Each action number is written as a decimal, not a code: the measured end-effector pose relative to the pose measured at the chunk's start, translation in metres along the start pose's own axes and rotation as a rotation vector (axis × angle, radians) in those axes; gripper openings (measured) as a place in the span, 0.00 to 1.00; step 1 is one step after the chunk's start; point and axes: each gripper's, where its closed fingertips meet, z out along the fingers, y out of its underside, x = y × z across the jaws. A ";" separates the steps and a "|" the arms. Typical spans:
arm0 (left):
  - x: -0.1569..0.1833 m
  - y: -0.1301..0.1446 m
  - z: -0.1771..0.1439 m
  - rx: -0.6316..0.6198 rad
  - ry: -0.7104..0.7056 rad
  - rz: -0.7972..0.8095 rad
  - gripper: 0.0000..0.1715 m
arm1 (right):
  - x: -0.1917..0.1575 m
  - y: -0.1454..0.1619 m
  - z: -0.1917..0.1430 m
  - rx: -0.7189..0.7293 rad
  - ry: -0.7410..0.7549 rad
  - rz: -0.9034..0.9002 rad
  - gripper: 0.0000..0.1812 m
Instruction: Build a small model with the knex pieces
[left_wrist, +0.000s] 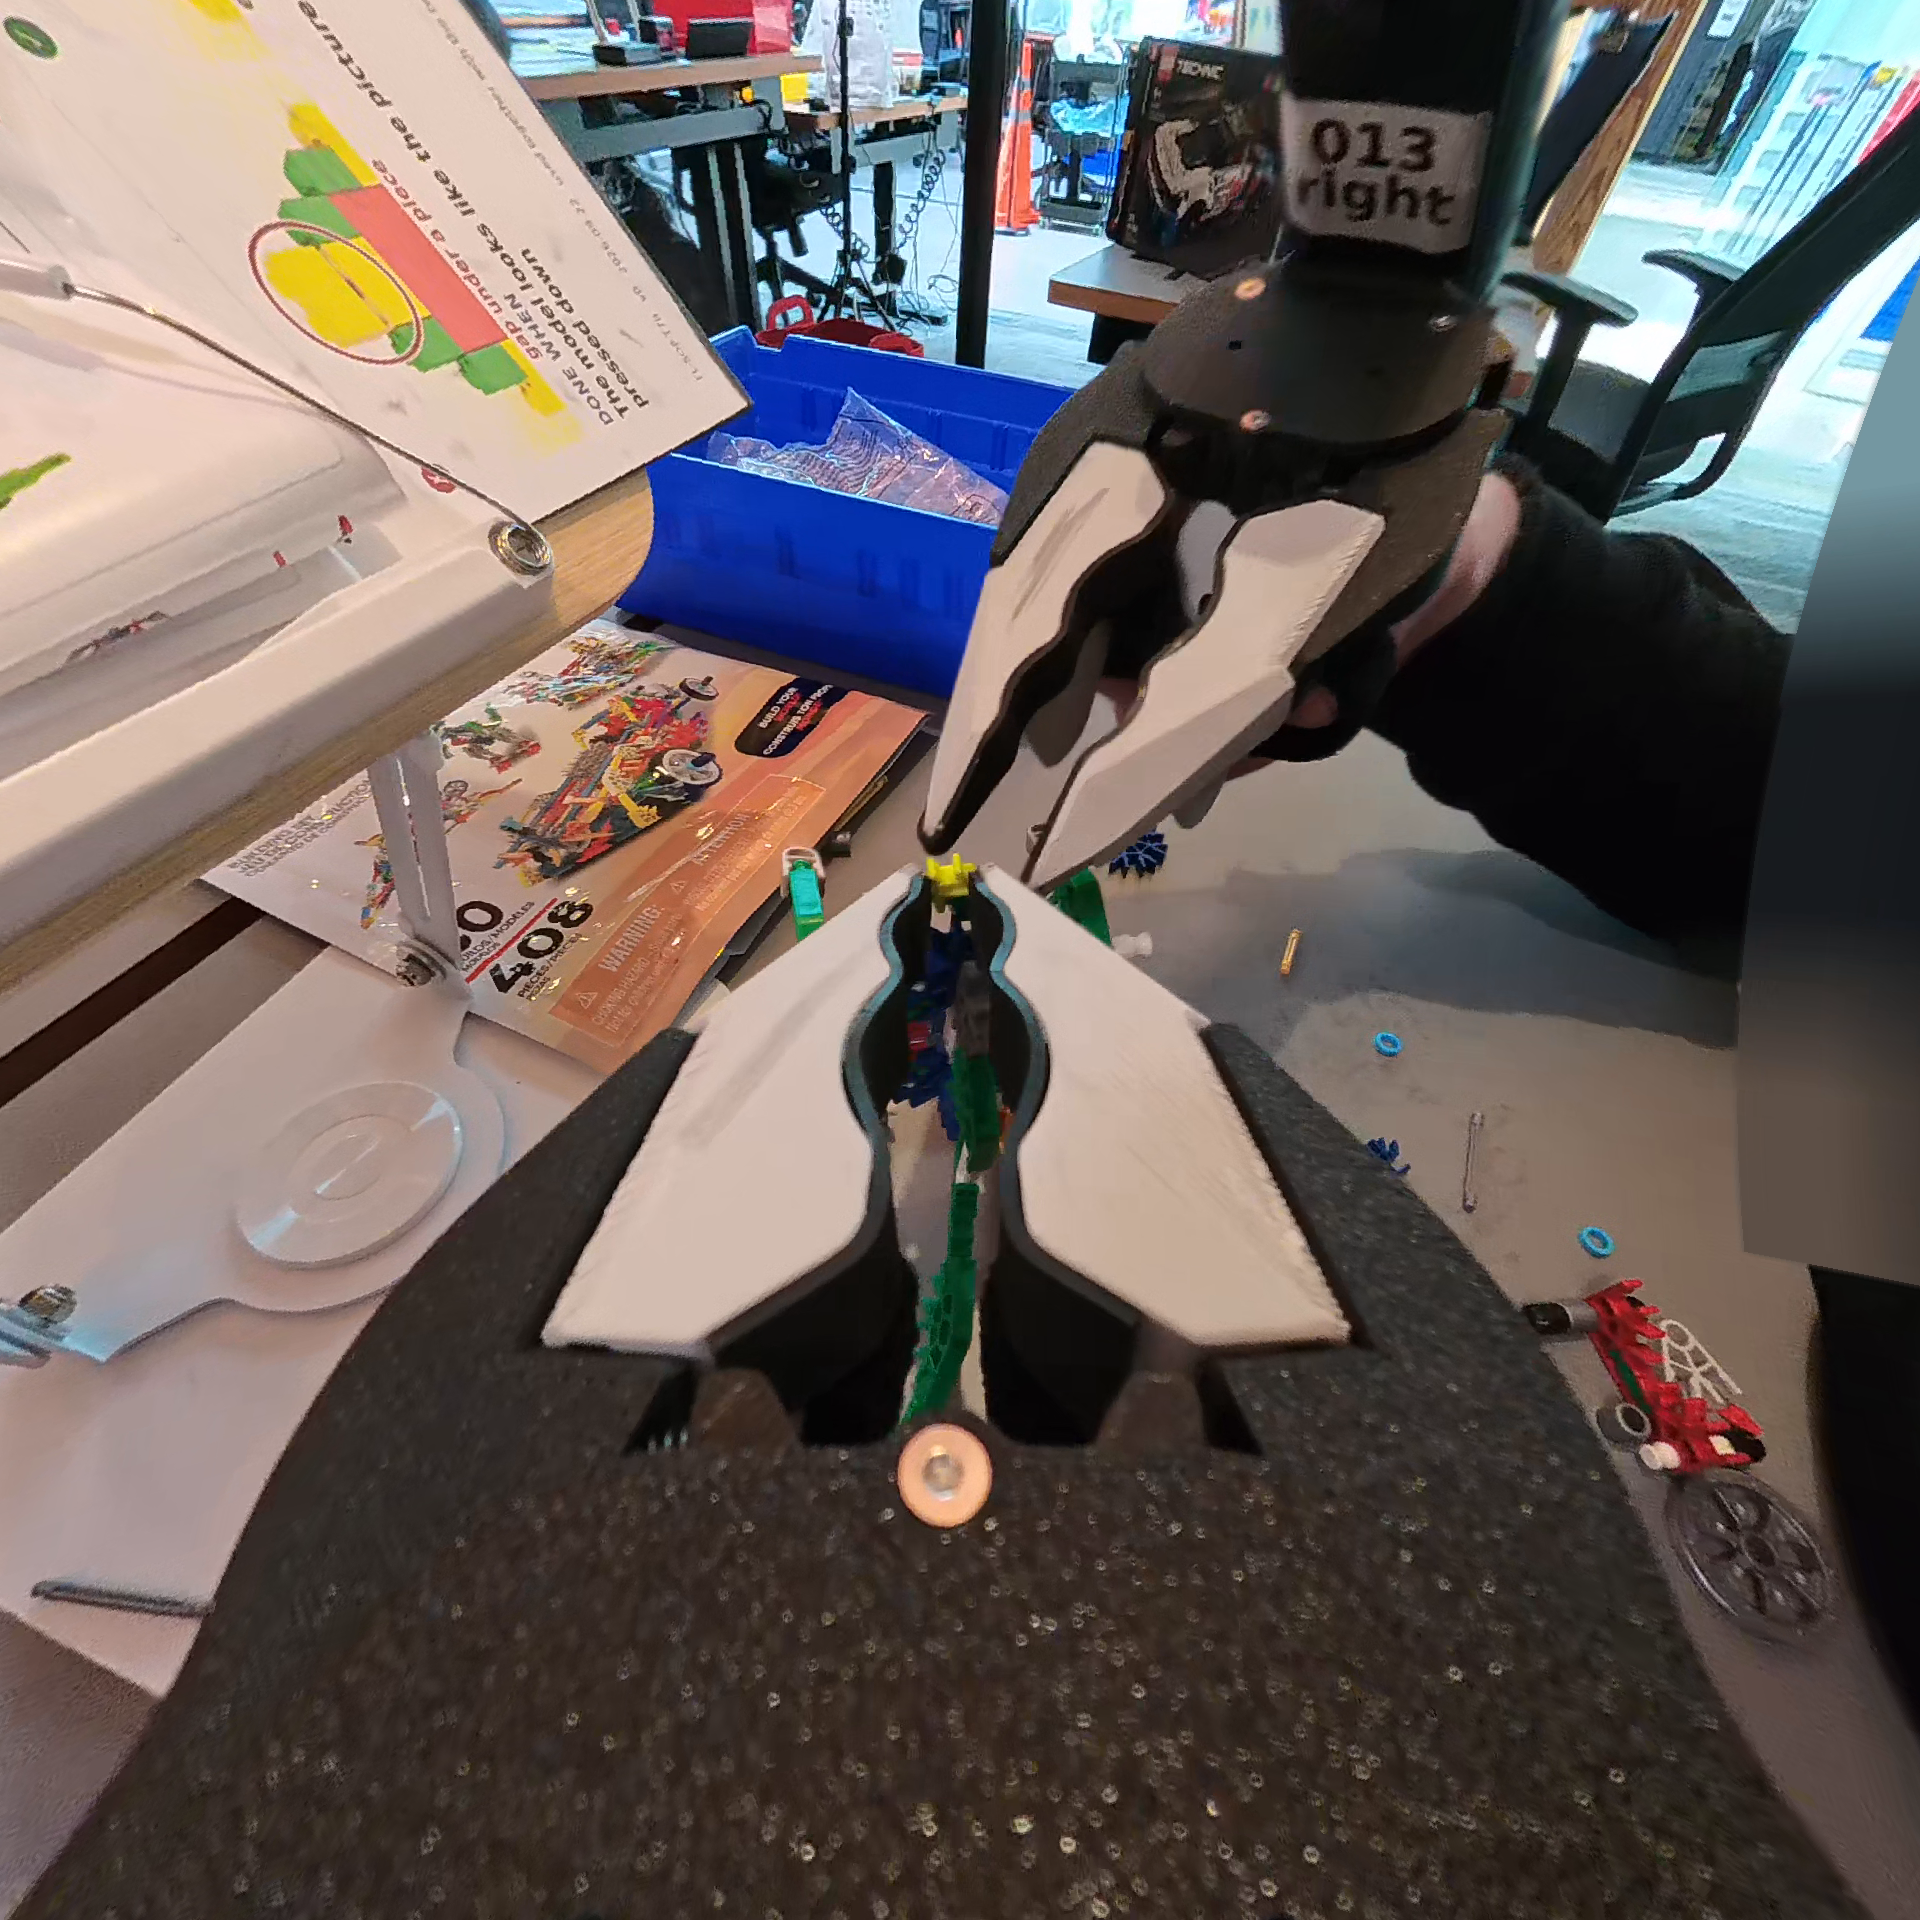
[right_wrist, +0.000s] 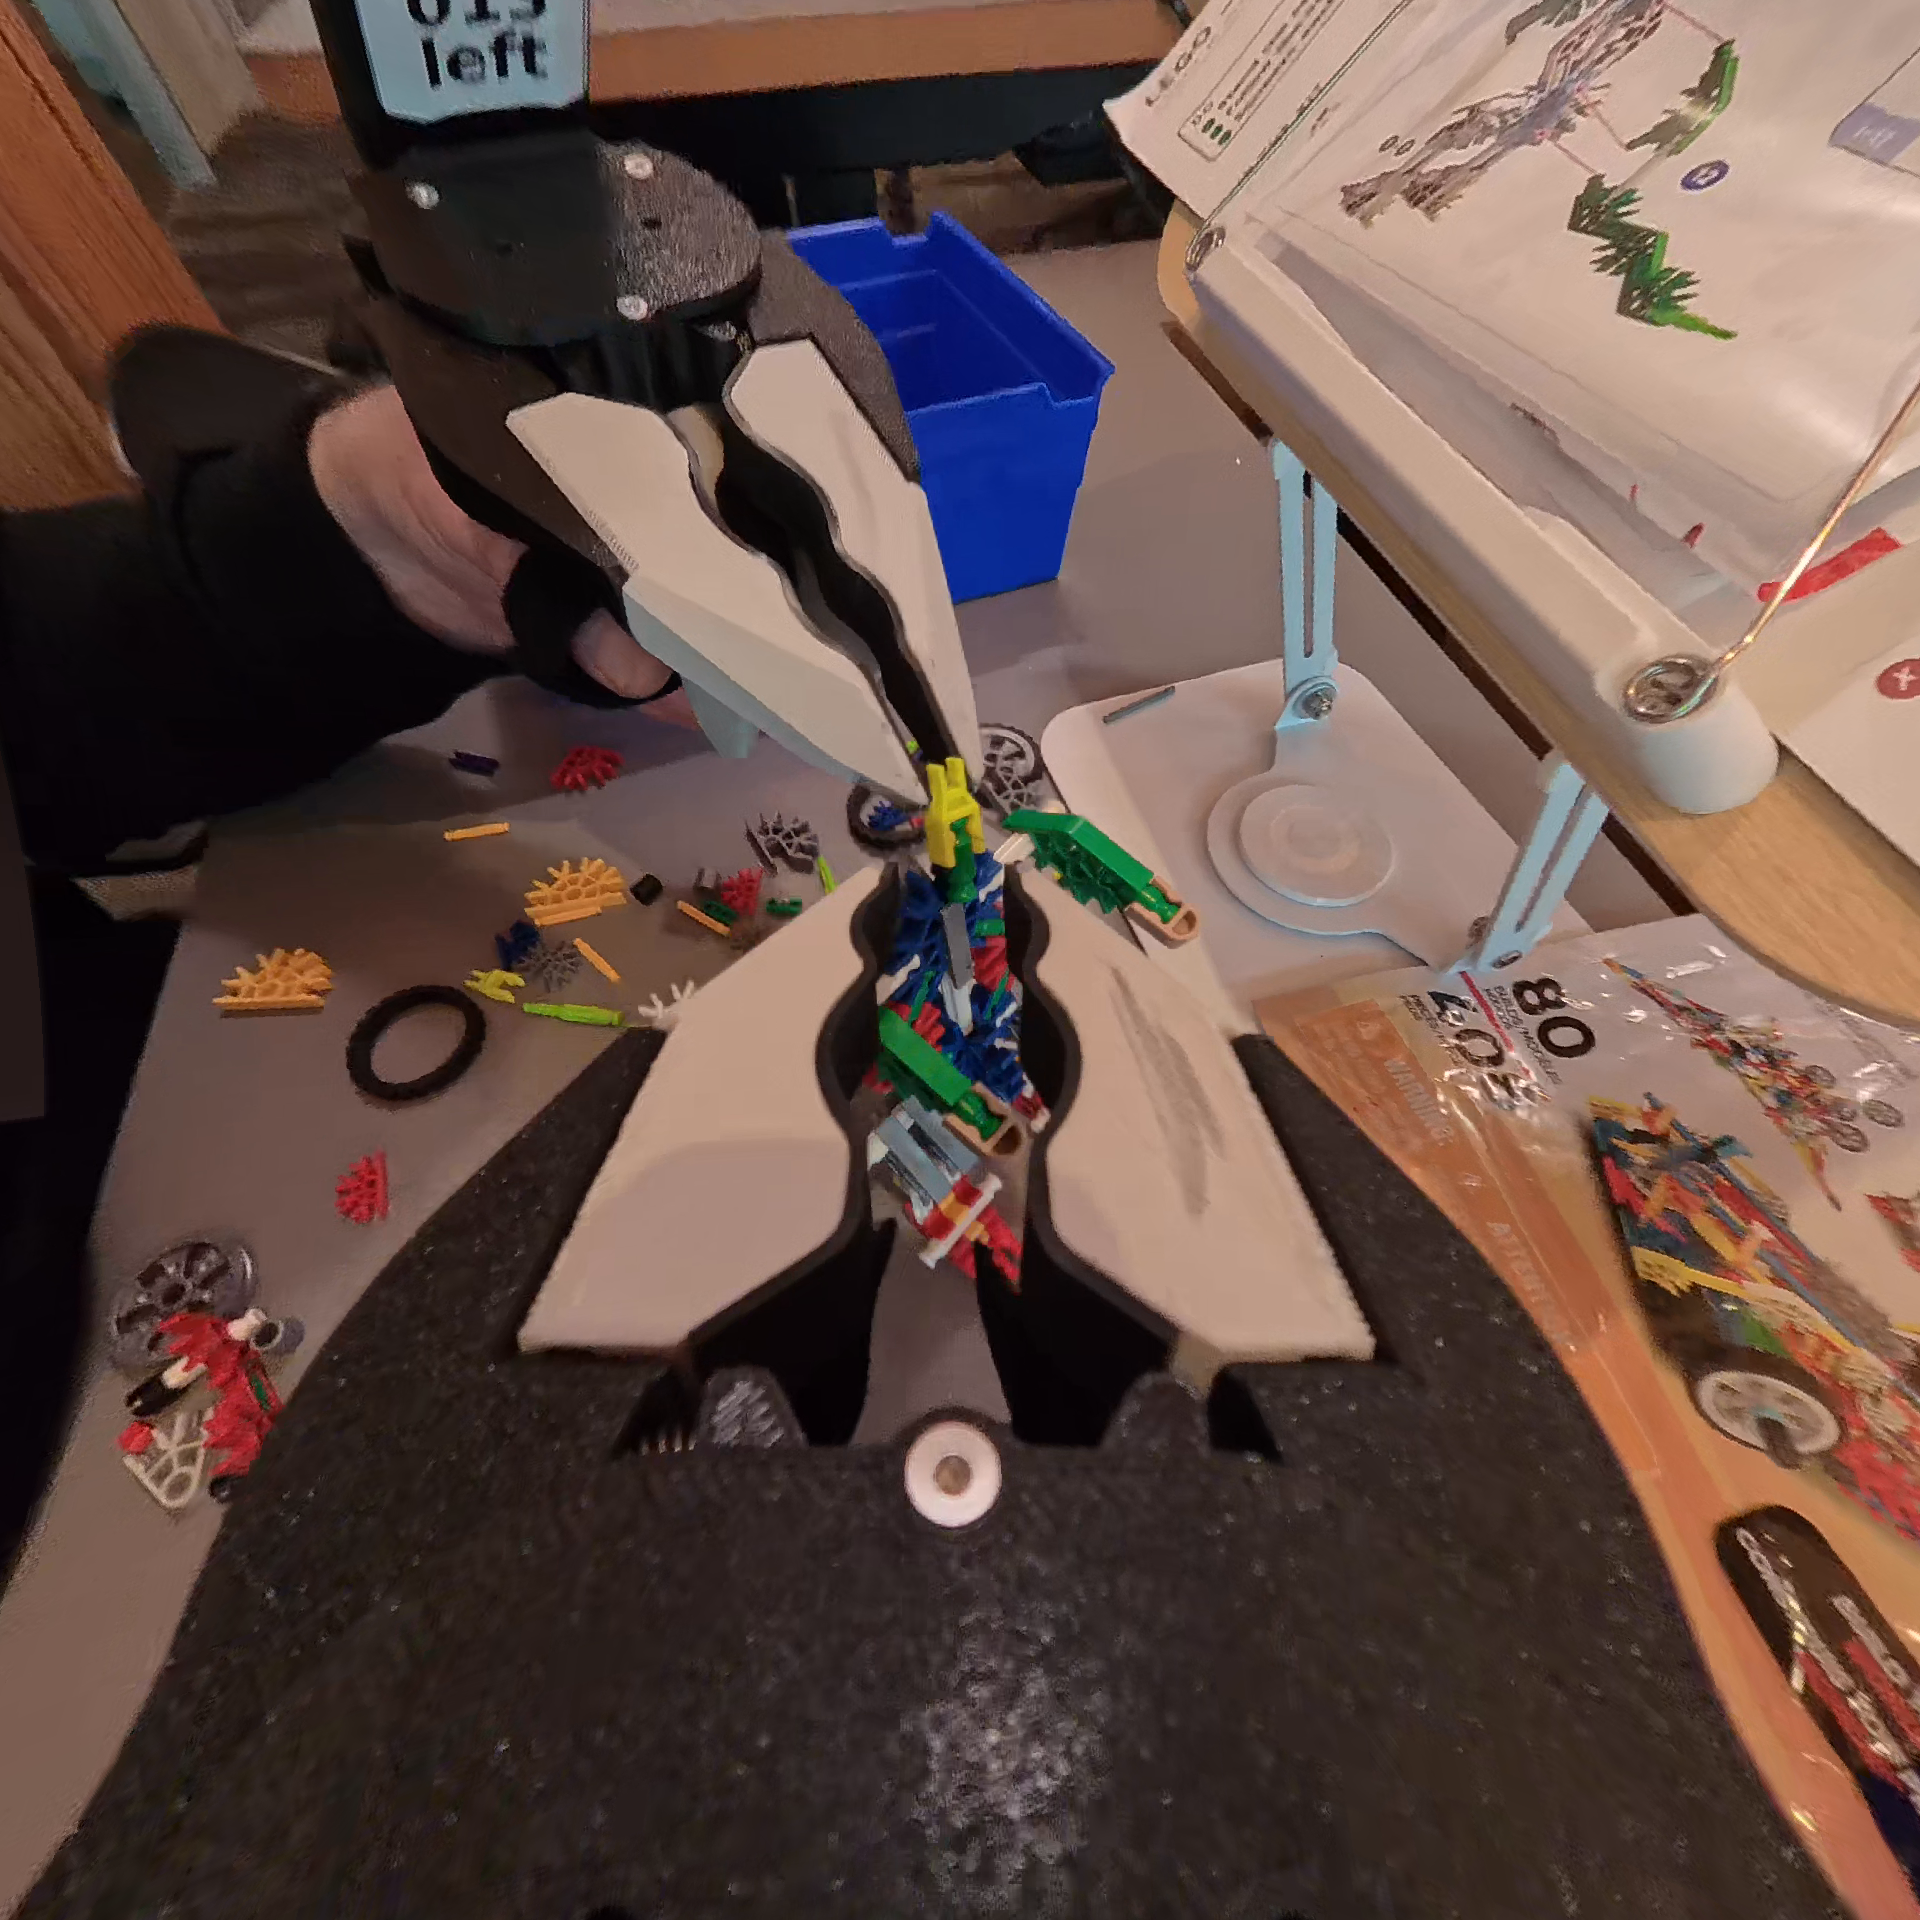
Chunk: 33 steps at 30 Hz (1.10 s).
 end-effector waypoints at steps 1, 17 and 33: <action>0.000 0.000 0.000 -0.005 -0.006 0.004 0.02 | -0.001 0.001 0.000 -0.023 0.016 -0.017 0.11; 0.002 0.001 0.001 -0.049 -0.058 0.073 0.02 | -0.002 0.014 0.017 -0.199 0.216 -0.139 0.09; -0.004 0.003 -0.006 -0.071 -0.068 0.100 0.06 | 0.000 0.012 0.019 -0.180 0.232 -0.151 0.07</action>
